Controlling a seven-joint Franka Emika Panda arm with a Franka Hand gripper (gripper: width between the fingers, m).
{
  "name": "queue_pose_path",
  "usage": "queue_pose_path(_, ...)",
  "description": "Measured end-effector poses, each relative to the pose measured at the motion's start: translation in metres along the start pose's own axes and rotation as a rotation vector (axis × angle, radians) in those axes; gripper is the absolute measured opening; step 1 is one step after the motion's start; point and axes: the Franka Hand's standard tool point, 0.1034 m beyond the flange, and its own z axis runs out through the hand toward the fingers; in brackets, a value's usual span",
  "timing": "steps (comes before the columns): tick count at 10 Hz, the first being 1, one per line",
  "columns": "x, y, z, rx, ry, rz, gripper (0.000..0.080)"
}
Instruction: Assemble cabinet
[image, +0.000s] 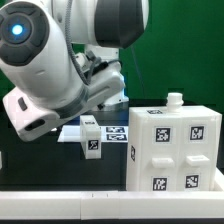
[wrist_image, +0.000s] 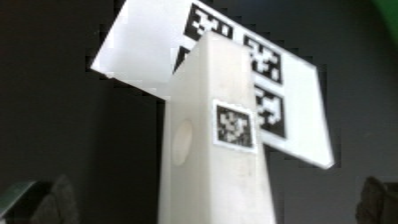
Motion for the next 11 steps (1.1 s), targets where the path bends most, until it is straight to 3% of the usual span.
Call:
queue_pose_path(2, 0.005, -0.002, 0.011, -0.003, -0.019, 0.106, 0.0798)
queue_pose_path(6, 0.006, -0.002, 0.014, -0.001, -0.026, 0.146, 0.0798)
queue_pose_path(8, 0.022, 0.005, 0.025, -0.004, -0.055, 0.234, 0.0798)
queue_pose_path(9, 0.026, 0.009, 0.027, 0.008, -0.052, 0.258, 0.0798)
queue_pose_path(11, 0.032, 0.011, 0.031, 0.0, -0.04, 0.247, 0.0798)
